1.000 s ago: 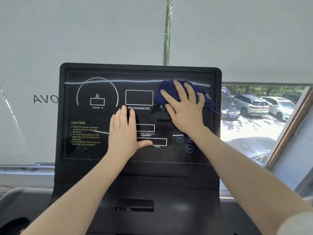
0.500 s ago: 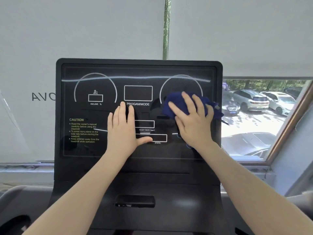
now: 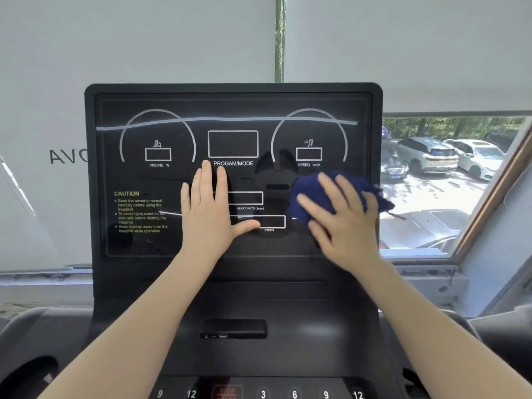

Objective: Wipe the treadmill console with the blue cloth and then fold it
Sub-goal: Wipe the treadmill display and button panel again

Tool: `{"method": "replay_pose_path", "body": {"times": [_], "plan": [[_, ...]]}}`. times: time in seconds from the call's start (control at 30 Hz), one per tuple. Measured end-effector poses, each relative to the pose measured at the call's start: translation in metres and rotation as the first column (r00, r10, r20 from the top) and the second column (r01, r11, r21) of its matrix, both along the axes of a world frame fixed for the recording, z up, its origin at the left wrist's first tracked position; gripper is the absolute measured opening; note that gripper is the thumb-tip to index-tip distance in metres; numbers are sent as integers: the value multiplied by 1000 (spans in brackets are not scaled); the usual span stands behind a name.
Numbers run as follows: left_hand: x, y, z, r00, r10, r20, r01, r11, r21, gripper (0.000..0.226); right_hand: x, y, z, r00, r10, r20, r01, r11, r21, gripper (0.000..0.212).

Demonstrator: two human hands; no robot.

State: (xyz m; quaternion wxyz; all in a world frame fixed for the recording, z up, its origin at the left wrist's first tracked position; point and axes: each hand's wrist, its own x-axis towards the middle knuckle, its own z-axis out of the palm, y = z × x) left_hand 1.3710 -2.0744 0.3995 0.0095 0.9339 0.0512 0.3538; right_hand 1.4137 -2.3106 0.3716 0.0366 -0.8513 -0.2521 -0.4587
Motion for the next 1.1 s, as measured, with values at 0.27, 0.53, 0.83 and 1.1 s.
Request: {"method": "replay_pose_path", "body": {"times": [0.27, 0.53, 0.83, 1.1], "plan": [[-4, 0, 1, 999, -35, -25, 33, 998, -59, 117, -30, -18, -46, 976, 212, -46, -213, 894, -394, 38], [-6, 0, 5, 996, -71, -48, 67, 995, -74, 115, -5, -10, -10, 993, -74, -90, 86, 986, 142, 41], [-32, 39, 8, 966, -257, -17, 255, 965, -62, 77, -74, 99, -64, 978, 122, -169, -138, 987, -88, 39], [-76, 120, -27, 985, -152, -81, 122, 948, -293, 85, -92, 204, -72, 968, 109, -226, -143, 980, -141, 43]]}}
